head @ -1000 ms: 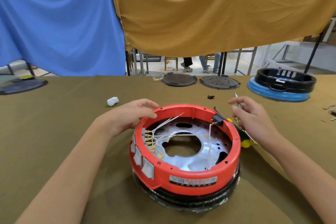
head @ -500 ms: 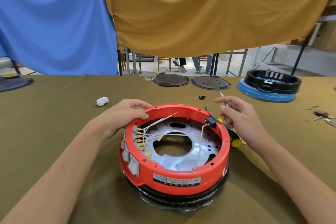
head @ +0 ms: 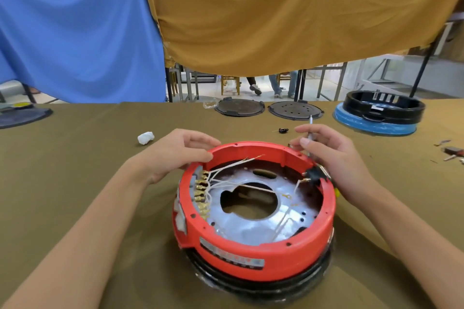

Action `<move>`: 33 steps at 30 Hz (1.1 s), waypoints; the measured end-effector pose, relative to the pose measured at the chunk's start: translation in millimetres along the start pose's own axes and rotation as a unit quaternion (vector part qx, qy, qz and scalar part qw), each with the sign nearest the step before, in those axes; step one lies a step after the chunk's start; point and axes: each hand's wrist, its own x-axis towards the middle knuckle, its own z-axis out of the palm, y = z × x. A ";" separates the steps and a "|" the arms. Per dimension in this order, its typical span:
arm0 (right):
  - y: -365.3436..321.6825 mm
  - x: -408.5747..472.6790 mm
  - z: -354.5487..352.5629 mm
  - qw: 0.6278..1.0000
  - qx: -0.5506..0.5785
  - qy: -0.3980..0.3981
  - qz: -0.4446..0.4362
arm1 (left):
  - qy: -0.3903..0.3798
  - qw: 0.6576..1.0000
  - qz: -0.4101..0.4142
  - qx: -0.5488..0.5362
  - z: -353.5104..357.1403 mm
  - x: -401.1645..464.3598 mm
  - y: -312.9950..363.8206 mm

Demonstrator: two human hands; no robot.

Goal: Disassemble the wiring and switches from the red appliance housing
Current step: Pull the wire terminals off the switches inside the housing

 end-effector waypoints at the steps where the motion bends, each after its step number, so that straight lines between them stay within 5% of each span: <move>1: 0.9 1.1 -0.5 1.000 0.022 0.001 0.016 | 0.005 1.000 0.013 -0.015 3.2 2.6 -0.4; 7: 2.3 4.1 2.1 0.984 0.102 -0.080 0.121 | -0.021 0.996 0.055 -0.064 22.6 10.9 3.0; 12: 0.0 -0.2 9.6 0.974 0.088 -0.149 0.149 | 0.043 0.996 0.046 -0.059 9.1 2.8 9.3; 16: -5.9 -0.4 13.7 0.983 0.085 -0.074 0.144 | -0.047 0.998 -0.022 -0.040 -18.8 -14.1 4.4; 24: -10.2 -6.9 18.7 0.969 0.047 0.197 0.139 | -0.071 0.993 -0.086 -0.022 -14.0 -17.5 5.7; 30: -9.2 -10.2 19.1 0.977 -0.034 0.179 0.108 | 0.045 0.995 -0.083 0.029 -2.1 -9.1 1.7; 33: -12.4 -6.5 13.9 0.982 -0.002 0.175 0.077 | 0.024 0.999 -0.045 0.011 -7.6 -11.3 1.8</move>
